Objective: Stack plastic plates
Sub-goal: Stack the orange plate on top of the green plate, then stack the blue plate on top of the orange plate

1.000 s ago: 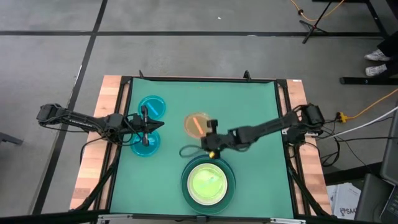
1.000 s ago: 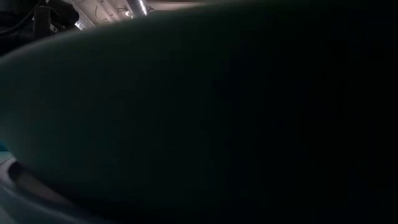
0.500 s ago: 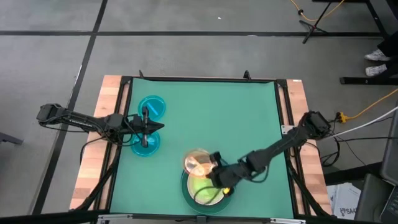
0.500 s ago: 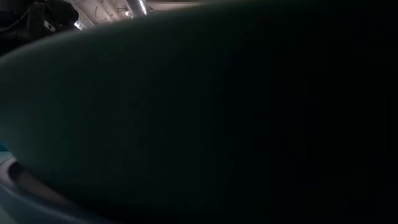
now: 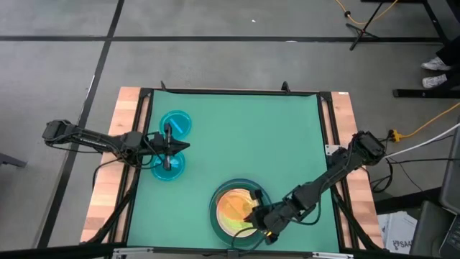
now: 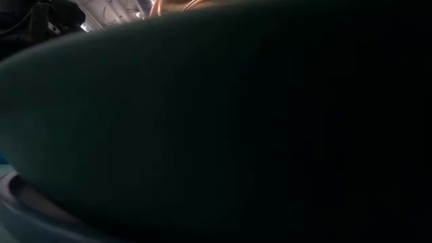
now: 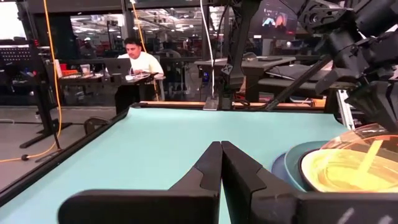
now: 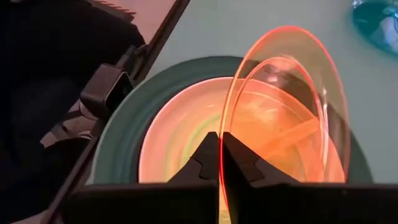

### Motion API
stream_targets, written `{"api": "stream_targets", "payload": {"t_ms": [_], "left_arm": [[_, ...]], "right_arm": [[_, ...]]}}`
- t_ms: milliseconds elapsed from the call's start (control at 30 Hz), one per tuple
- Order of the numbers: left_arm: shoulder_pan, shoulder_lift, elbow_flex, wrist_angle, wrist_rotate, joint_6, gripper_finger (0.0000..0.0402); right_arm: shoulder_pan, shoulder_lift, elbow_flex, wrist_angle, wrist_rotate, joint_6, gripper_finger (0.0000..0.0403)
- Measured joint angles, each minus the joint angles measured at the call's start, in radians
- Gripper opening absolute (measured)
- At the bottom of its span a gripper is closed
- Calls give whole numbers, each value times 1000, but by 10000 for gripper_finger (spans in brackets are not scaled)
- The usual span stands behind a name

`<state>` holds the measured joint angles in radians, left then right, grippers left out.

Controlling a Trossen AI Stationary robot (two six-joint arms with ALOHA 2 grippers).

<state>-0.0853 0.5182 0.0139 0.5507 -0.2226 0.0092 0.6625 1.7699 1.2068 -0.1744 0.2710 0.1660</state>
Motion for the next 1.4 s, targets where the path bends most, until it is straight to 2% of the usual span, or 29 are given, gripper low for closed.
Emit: {"api": "stream_targets", "payload": {"t_ms": [333,700,800,933,1100,1233,1400], "left_arm": [[0,0,0,0,0,-6,4],[0,0,0,0,-2,3,4],[0,0,0,0,-2,1,4],[0,0,0,0,-2,1,4],[0,0,0,0,0,1,4],[0,0,0,4,0,1,4],[0,0,0,8,0,1,4]], "right_arm": [[5,31,0,-56,-13,72,0],[-45,43,0,-52,-82,387,6],[-48,50,0,-53,-79,421,31],[-56,51,0,-53,-82,458,87],[-97,40,29,-63,-151,462,147],[-129,30,60,-54,-158,424,167],[-160,28,59,-70,-150,314,169]]}}
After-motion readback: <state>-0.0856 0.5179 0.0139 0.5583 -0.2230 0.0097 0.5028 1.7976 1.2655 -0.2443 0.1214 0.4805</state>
